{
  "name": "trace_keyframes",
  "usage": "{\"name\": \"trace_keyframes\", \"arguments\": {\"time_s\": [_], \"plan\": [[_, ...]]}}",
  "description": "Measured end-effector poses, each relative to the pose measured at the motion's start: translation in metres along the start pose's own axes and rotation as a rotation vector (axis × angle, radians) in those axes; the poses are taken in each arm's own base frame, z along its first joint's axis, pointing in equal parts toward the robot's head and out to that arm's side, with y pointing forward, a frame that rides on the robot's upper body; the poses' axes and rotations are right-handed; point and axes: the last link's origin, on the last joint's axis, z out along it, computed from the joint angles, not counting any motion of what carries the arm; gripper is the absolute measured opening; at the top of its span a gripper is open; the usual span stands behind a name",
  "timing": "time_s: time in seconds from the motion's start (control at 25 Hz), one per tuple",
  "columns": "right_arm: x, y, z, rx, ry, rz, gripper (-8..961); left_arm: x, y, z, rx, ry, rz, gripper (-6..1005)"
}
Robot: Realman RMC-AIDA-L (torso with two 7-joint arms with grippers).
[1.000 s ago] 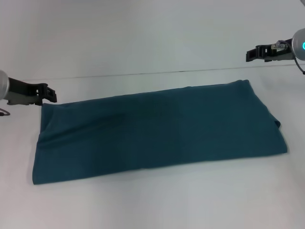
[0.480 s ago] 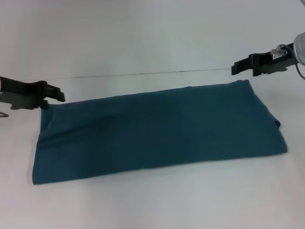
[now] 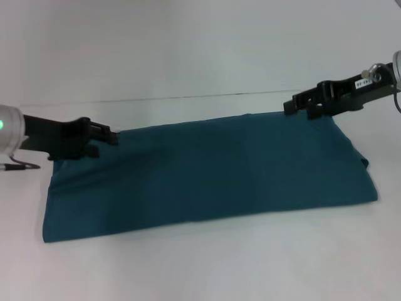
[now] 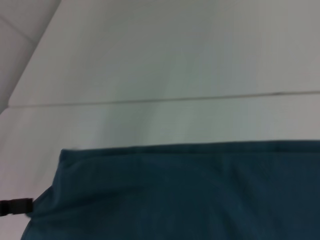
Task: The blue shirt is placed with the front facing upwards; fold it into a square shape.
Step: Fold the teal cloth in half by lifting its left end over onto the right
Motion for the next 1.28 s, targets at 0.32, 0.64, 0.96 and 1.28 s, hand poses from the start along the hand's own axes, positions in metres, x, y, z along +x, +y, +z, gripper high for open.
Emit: {"name": "trace_keyframes", "arguments": {"time_s": [0.32, 0.64, 0.96, 1.28], "plan": [[0.004, -0.001, -0.002, -0.011, 0.02, 0.0, 743, -0.01, 0.0, 0.012, -0.004, -0.008, -0.02, 534], [0.008, -0.009, -0.003, 0.005, 0.002, 0.027, 743, -0.014, -0.018, 0.035, 0.102, 0.062, -0.013, 533], [0.009, -0.013, -0.004, 0.002, -0.022, 0.053, 743, -0.003, -0.021, 0.049, 0.186, 0.152, 0.046, 534], [0.009, -0.013, -0.002, 0.003, -0.031, 0.056, 743, 0.012, -0.03, 0.034, 0.223, 0.211, 0.06, 532]]}}
